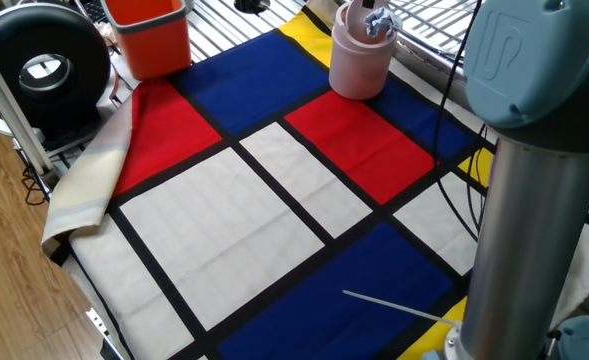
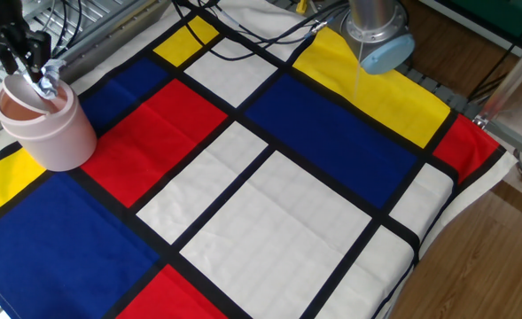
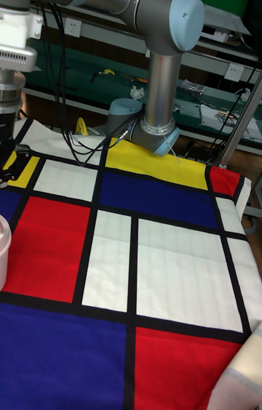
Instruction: Put the garbage in the trash can
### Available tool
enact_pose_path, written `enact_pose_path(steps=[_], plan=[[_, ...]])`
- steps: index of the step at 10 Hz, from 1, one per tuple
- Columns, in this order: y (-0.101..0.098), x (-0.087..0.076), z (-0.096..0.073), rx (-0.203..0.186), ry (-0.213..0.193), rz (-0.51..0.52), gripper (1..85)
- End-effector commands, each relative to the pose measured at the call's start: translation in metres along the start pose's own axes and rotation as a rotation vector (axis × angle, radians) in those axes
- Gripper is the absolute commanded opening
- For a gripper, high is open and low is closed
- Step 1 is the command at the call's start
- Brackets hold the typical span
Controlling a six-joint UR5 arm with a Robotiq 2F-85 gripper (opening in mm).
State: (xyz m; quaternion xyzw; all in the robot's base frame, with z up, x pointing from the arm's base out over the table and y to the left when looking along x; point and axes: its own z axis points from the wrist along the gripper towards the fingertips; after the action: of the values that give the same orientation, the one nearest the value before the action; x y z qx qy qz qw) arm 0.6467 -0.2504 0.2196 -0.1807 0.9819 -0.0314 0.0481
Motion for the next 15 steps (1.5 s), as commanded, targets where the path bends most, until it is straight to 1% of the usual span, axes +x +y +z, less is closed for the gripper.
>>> enact_pose_path(steps=[1,3,4,5,6,7,8,10,12,13,14,15], plan=[[0.0,-0.007,-0.002,-0.004,0.004,-0.046,41.0],[-0.001,-0.028,0.001,-0.008,0.011,-0.094,41.0],[0.0,-0.04,0.003,-0.012,0.011,-0.107,41.0],[0.002,-0.05,0.005,-0.016,0.02,-0.112,41.0],[0.002,-0.061,0.006,-0.006,0.029,-0.124,40.7],[0.002,-0.07,0.007,0.002,0.036,-0.129,39.7],[0.004,-0.077,0.008,0.002,0.04,-0.132,39.7],[0.006,-0.085,0.011,0.004,0.046,-0.137,39.3],[0.01,-0.084,0.012,-0.015,0.043,-0.151,38.7],[0.013,-0.083,0.014,-0.032,0.04,-0.165,38.0],[0.02,-0.087,0.018,-0.06,0.024,-0.199,37.7],[0.024,-0.088,0.02,-0.079,0.014,-0.213,38.0]])
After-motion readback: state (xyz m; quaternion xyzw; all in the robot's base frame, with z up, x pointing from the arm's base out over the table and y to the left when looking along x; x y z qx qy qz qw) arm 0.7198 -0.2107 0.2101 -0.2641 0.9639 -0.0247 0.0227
